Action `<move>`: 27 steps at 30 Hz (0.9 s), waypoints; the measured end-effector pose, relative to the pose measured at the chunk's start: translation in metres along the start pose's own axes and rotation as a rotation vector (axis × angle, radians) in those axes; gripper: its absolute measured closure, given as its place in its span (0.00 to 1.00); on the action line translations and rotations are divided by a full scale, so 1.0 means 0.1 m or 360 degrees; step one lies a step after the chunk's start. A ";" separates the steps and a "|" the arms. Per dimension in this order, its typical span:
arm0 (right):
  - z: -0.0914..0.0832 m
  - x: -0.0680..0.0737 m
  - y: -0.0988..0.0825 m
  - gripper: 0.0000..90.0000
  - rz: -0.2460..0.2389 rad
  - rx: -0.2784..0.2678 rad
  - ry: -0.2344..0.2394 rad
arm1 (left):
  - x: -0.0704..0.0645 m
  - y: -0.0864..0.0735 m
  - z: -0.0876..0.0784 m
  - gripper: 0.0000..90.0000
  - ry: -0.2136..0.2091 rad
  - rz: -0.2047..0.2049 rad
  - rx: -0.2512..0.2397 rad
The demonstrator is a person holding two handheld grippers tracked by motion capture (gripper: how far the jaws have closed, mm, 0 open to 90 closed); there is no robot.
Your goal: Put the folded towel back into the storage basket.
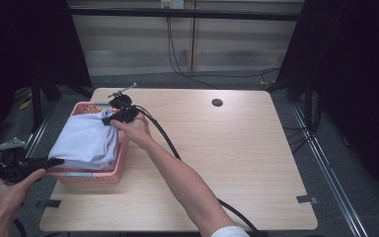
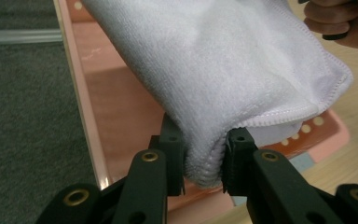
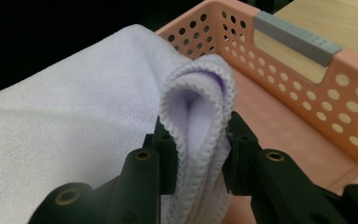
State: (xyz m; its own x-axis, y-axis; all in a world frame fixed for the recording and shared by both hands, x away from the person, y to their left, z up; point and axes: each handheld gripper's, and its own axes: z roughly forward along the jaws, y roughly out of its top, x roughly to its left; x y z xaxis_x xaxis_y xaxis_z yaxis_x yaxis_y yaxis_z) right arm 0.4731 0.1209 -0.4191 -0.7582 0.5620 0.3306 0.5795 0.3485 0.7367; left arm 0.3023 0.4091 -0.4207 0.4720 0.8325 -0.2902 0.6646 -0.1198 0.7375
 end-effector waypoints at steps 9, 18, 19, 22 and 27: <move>0.14 -0.07 -0.11 0.66 -0.0059 0.0021 -0.0097 | -0.07 0.00 0.13 0.61 0.0132 0.0074 0.0102; 0.05 -0.19 -0.07 0.48 -0.0094 -0.0012 -0.0129 | -0.22 0.08 0.06 0.41 0.0118 0.0104 0.0018; 0.00 -0.19 -0.06 0.47 -0.0101 -0.0028 -0.0116 | -0.26 0.09 0.06 0.41 0.0101 0.0109 0.0002; -0.20 -0.19 -0.08 0.47 -0.0143 -0.0069 -0.0066 | -0.36 0.09 0.09 0.41 0.0097 0.0091 -0.0030; -0.57 -0.24 -0.22 0.47 -0.0192 -0.0118 -0.0023 | -0.59 0.13 0.17 0.40 0.0130 0.0032 -0.0096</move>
State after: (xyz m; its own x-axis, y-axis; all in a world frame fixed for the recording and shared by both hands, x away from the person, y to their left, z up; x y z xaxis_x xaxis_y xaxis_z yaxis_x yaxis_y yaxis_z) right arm 0.4616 0.0570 -0.4094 -0.8164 0.5304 0.2286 0.4602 0.3583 0.8123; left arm 0.2933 0.3488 -0.4042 0.4345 0.8718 -0.2263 0.6184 -0.1061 0.7786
